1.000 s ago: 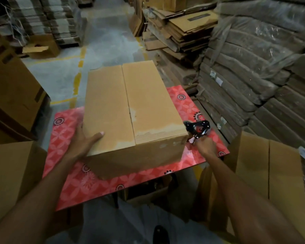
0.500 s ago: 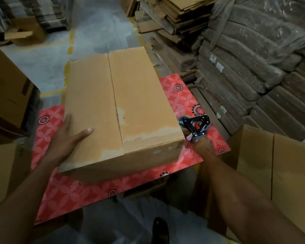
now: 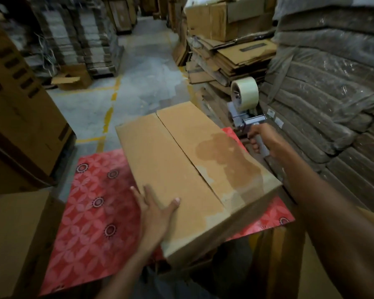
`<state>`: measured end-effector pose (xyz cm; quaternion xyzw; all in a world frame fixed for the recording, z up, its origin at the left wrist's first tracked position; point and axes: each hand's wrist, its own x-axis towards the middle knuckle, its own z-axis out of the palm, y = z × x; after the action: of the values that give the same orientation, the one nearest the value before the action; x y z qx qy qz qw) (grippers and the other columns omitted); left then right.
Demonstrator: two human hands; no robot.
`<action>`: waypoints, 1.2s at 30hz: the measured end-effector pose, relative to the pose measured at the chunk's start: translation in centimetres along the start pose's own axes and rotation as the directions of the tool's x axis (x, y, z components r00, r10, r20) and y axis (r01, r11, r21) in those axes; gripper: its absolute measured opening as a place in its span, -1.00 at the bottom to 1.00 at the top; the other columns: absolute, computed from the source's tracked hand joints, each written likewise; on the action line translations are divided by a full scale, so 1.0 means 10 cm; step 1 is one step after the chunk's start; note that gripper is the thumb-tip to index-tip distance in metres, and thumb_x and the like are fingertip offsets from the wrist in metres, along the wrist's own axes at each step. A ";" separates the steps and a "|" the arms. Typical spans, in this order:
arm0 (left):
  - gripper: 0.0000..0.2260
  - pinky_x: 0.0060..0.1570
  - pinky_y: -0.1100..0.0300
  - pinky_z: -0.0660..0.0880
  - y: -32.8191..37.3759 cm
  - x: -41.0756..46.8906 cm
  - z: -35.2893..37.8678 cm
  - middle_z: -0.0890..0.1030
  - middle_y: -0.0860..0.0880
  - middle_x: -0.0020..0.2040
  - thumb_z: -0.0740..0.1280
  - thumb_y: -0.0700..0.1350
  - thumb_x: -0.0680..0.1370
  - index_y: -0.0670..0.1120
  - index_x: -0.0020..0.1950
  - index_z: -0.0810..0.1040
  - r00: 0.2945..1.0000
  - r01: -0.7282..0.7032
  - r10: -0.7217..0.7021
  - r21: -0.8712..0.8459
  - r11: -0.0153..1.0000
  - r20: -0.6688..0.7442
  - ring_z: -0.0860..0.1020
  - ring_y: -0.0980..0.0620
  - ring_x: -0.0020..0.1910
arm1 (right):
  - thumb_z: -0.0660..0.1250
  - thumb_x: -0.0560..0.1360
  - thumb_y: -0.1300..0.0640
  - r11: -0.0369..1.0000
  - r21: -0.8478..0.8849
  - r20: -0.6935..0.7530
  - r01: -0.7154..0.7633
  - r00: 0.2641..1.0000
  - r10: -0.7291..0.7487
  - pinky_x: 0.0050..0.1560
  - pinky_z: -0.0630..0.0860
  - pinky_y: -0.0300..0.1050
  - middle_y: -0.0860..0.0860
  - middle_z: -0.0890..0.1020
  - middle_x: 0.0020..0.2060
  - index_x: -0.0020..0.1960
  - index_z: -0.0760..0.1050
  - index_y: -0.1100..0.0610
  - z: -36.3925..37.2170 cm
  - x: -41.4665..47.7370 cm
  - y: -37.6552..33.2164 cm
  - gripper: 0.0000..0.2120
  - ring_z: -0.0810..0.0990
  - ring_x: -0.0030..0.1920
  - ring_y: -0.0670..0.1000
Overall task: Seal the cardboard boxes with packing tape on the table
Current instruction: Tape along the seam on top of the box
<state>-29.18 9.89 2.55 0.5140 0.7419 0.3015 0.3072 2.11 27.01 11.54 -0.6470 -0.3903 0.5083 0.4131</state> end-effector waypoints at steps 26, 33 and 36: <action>-0.86 -0.40 0.23 0.62 0.49 2.84 -0.99 0.45 -0.09 -0.26 0.35 -0.18 0.58 -0.26 -0.07 0.53 0.721 0.669 0.095 -0.725 0.163 0.687 0.49 0.10 -0.35 | 0.36 0.37 0.21 0.988 0.080 0.445 0.129 0.883 -0.152 -0.48 0.31 -0.18 0.08 0.44 -0.38 -0.16 0.45 0.21 2.24 -0.22 -0.38 -0.88 0.33 -0.50 0.00; -0.87 -0.39 0.30 0.60 0.50 3.17 -1.07 0.52 -0.14 -0.26 0.26 -0.32 0.61 -0.29 -0.12 0.53 0.718 0.656 0.043 -0.695 0.294 0.695 0.57 0.07 -0.45 | 0.36 0.36 0.21 0.985 0.088 0.439 0.149 0.882 -0.172 -0.47 0.29 -0.17 0.11 0.43 -0.38 -0.18 0.48 0.24 2.36 -0.02 -0.42 -0.89 0.33 -0.52 0.01; -0.79 -0.38 0.28 0.56 0.53 3.32 -1.08 0.45 -0.11 -0.27 0.19 -0.23 0.62 -0.25 -0.18 0.50 0.653 0.718 0.059 -0.642 0.268 0.755 0.51 0.07 -0.37 | 0.36 0.37 0.20 0.984 0.069 0.426 0.167 0.887 -0.180 -0.46 0.30 -0.16 0.11 0.44 -0.37 -0.16 0.48 0.24 2.36 0.04 -0.42 -0.88 0.35 -0.50 0.01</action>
<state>-43.74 41.46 8.54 0.1306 0.3744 0.3820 0.8348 -21.32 32.14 11.94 -0.4750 -0.5203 0.6053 0.3704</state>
